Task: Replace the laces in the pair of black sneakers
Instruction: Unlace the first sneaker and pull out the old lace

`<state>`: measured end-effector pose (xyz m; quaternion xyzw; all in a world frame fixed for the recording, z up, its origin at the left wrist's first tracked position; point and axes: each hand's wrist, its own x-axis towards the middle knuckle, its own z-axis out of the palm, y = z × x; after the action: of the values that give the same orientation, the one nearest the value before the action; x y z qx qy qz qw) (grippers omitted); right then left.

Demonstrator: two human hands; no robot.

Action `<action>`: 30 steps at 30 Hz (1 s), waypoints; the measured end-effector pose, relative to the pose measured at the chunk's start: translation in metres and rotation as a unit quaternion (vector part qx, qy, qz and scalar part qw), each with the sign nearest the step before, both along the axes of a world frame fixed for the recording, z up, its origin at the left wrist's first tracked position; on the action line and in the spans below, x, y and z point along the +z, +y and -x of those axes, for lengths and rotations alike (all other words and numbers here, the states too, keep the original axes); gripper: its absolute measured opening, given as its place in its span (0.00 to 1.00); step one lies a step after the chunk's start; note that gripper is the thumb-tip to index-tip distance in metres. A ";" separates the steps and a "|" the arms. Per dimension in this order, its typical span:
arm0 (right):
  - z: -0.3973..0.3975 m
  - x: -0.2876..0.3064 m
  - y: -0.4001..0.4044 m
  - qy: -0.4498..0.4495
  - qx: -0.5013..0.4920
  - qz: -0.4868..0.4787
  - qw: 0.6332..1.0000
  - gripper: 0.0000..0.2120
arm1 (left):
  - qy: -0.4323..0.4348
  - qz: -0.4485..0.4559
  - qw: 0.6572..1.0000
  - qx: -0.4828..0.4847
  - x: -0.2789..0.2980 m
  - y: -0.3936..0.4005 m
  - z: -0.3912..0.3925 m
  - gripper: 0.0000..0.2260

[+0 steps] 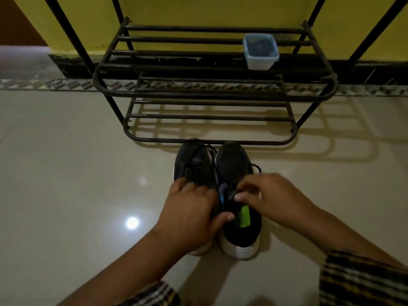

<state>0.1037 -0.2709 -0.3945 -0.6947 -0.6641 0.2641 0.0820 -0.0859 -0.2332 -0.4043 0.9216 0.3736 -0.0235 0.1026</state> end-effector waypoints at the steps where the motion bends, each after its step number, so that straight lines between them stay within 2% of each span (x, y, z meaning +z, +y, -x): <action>1: -0.005 -0.002 0.004 -0.019 -0.024 -0.029 0.999 0.14 | -0.044 -0.015 0.999 -0.008 -0.002 0.004 -0.005 0.23; 3: -0.008 -0.013 0.007 -0.046 -0.050 -0.022 0.997 0.17 | -0.085 -0.019 0.995 -0.050 -0.011 0.009 -0.017 0.21; 4: -0.007 -0.020 0.007 -0.052 -0.059 -0.007 0.997 0.18 | -0.064 -0.006 0.995 -0.073 -0.016 0.011 -0.021 0.22; 7: -0.004 -0.037 0.001 -0.027 -0.102 -0.014 0.994 0.17 | 0.004 0.032 0.999 -0.009 -0.033 0.013 -0.030 0.31; 10: -0.010 -0.042 0.000 0.059 -0.178 -0.035 0.982 0.13 | -0.035 0.022 0.998 0.050 -0.042 0.010 -0.036 0.32; 13: -0.019 -0.044 0.000 0.169 -0.236 -0.004 0.957 0.08 | -0.074 -0.035 0.994 0.069 -0.054 0.008 -0.042 0.23; 15: -0.023 -0.044 0.000 0.242 -0.261 0.012 0.934 0.09 | -0.085 -0.032 0.992 0.083 -0.054 0.007 -0.044 0.19; 17: -0.024 -0.047 0.001 0.265 -0.266 0.010 0.927 0.12 | -0.099 -0.046 0.990 0.085 -0.058 0.007 -0.044 0.19; 24: -0.024 -0.057 0.002 0.266 -0.250 -0.027 0.931 0.16 | -0.127 -0.065 0.985 0.093 -0.067 0.010 -0.041 0.19; 27: -0.024 -0.060 0.002 0.267 -0.265 -0.032 0.926 0.17 | -0.134 -0.040 0.985 0.099 -0.065 0.013 -0.042 0.19; 28: -0.022 -0.061 0.002 0.256 -0.260 -0.037 0.930 0.15 | -0.135 -0.029 0.986 0.098 -0.063 0.012 -0.041 0.19; 29: -0.020 -0.060 0.001 0.208 -0.231 -0.053 0.949 0.14 | -0.136 -0.021 0.986 0.098 -0.061 0.012 -0.040 0.19; 30: -0.018 -0.060 0.001 0.122 -0.168 -0.084 0.975 0.14 | -0.137 -0.015 0.986 0.098 -0.060 0.013 -0.040 0.20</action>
<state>0.1221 -0.2694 -0.4548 -0.7496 -0.5426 0.2728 0.2631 -0.0454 -0.2203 -0.4641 0.8765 0.4445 0.1189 0.1412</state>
